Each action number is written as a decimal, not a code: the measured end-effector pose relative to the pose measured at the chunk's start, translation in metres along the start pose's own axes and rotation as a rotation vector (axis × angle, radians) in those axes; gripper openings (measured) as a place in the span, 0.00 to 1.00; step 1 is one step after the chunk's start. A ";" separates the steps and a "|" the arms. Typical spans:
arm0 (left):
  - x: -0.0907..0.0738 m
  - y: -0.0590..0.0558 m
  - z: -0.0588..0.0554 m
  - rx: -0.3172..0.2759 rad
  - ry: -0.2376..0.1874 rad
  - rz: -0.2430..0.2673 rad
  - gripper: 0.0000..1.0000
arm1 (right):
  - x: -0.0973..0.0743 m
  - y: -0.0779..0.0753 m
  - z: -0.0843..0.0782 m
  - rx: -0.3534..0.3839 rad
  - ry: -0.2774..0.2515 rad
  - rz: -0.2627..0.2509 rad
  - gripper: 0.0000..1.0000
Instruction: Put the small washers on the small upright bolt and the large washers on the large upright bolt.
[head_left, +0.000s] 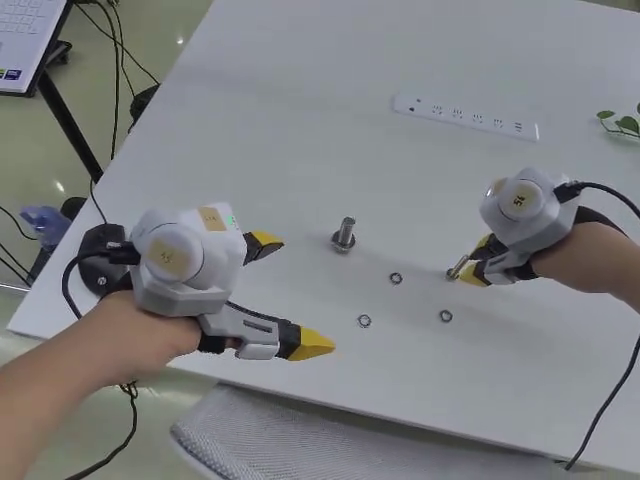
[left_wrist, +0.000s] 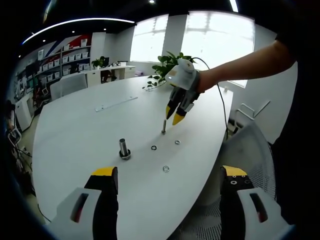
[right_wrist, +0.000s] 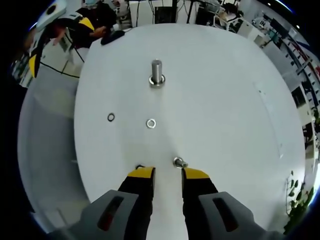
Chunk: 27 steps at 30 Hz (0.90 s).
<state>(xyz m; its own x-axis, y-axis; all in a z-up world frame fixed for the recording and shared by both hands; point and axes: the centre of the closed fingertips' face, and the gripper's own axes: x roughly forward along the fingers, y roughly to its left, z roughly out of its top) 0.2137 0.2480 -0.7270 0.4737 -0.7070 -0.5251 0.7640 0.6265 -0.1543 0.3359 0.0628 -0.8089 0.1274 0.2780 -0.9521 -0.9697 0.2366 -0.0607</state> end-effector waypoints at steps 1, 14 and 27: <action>-0.001 0.000 -0.001 0.000 0.001 0.001 0.84 | 0.000 0.002 0.000 -0.004 0.001 0.002 0.22; -0.003 -0.005 -0.003 0.005 0.002 -0.004 0.83 | -0.004 0.025 0.000 -0.023 -0.004 0.019 0.23; -0.004 -0.008 0.001 0.005 -0.010 -0.003 0.85 | 0.013 0.044 -0.014 -0.011 0.002 0.060 0.26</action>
<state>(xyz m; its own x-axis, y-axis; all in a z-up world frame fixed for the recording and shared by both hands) 0.2061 0.2453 -0.7224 0.4758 -0.7118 -0.5166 0.7674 0.6230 -0.1516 0.2919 0.0639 -0.8283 0.0686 0.2897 -0.9547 -0.9779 0.2089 -0.0068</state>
